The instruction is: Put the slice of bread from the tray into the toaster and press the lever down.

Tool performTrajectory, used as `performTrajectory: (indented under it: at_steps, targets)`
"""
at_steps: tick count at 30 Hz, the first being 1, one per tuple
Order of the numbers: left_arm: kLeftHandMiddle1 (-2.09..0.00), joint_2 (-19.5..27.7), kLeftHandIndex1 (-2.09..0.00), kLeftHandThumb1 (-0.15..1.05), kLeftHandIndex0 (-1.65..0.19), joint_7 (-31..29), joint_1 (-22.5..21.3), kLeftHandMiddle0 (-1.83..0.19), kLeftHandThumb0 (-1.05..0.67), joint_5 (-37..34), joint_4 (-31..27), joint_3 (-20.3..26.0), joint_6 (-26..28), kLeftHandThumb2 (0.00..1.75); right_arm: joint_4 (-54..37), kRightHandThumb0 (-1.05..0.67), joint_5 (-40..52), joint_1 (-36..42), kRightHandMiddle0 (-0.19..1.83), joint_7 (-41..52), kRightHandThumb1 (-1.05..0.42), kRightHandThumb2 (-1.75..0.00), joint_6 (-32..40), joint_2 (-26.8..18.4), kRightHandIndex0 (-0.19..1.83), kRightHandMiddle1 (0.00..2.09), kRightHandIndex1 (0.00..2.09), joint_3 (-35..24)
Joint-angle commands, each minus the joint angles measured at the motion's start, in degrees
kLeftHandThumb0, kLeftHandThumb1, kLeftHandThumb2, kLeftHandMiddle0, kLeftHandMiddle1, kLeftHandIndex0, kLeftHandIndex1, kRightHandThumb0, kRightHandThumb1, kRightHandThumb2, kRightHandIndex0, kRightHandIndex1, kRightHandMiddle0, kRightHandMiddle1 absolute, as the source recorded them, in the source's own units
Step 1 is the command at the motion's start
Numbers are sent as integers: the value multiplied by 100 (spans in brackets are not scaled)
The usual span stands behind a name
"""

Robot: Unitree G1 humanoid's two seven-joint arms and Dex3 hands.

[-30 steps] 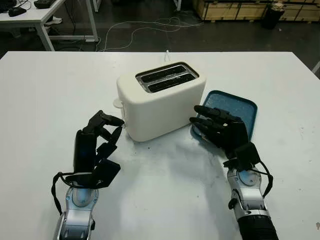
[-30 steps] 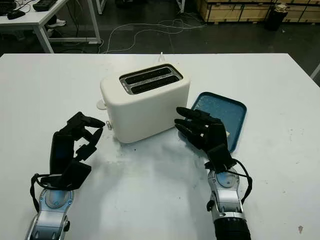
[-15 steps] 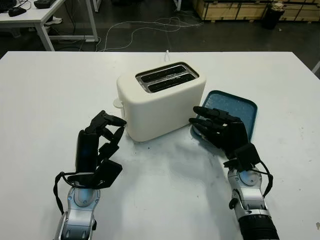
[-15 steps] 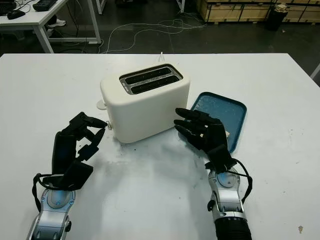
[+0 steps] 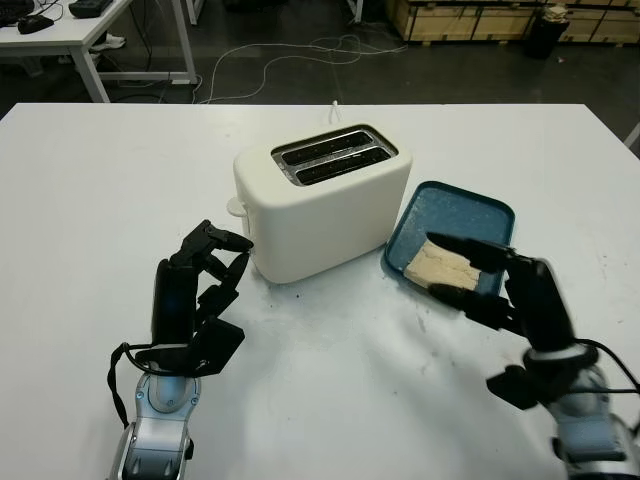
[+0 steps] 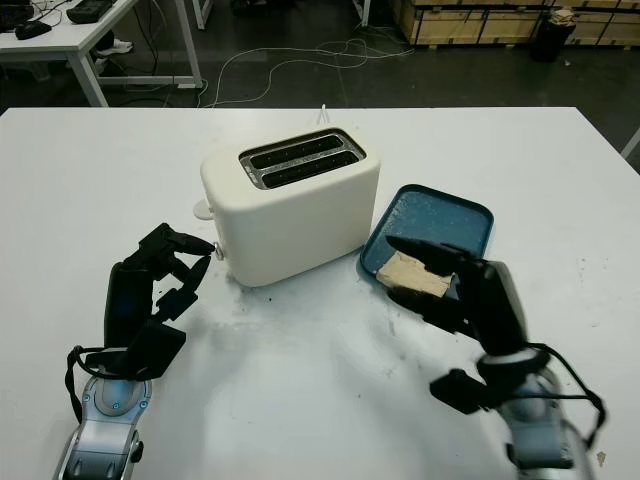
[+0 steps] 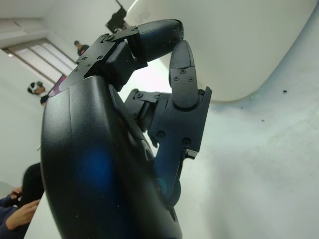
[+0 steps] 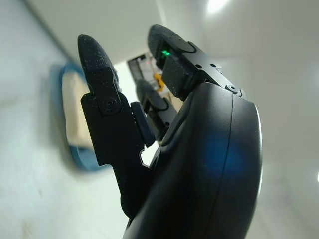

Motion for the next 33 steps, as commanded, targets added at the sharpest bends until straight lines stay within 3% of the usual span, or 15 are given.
performTrajectory:
  at_steps: [1, 9, 13, 21, 27, 33]
  targets:
    - [-175, -14, -129, 92, -57, -11, -77, -64, -33, -37, -15, -31, -15, 45, -98, -71, -266, 20, 46, -106, -80, 0, 79, -234, 47, 0, 0, -50]
    - [-175, 32, -129, 92, -57, -44, -87, -65, -33, -55, -17, -23, -46, 46, 37, -102, -1507, -31, 23, -442, -82, -1, 642, -846, 17, 0, 0, 143]
    - [-175, 43, -129, 92, -56, -37, -99, -64, -32, -23, 2, -28, -80, 45, 250, -105, -1938, -96, 17, -722, -84, -1, 981, -983, 11, 0, 0, 361]
    - [-175, 73, -129, 92, -57, -29, -103, -63, -32, -3, 17, -48, -102, 44, 1025, -101, -2357, -401, 20, -1223, -78, 0, 1443, -1133, 15, 1, 2, 943]
    - [-175, 22, -130, 92, -57, -45, -104, -64, -33, -83, -2, -51, -53, 44, 1845, -95, -2355, -669, 28, -1855, -79, -1, 1396, -1204, 25, 4, 5, 1352]
    - [-175, 47, -130, 92, -56, -23, -98, -62, -33, -29, 21, -64, -100, 45, 2446, -73, -2401, -947, 45, -2637, -81, -1, 1359, -1219, 40, 7, 9, 1755]
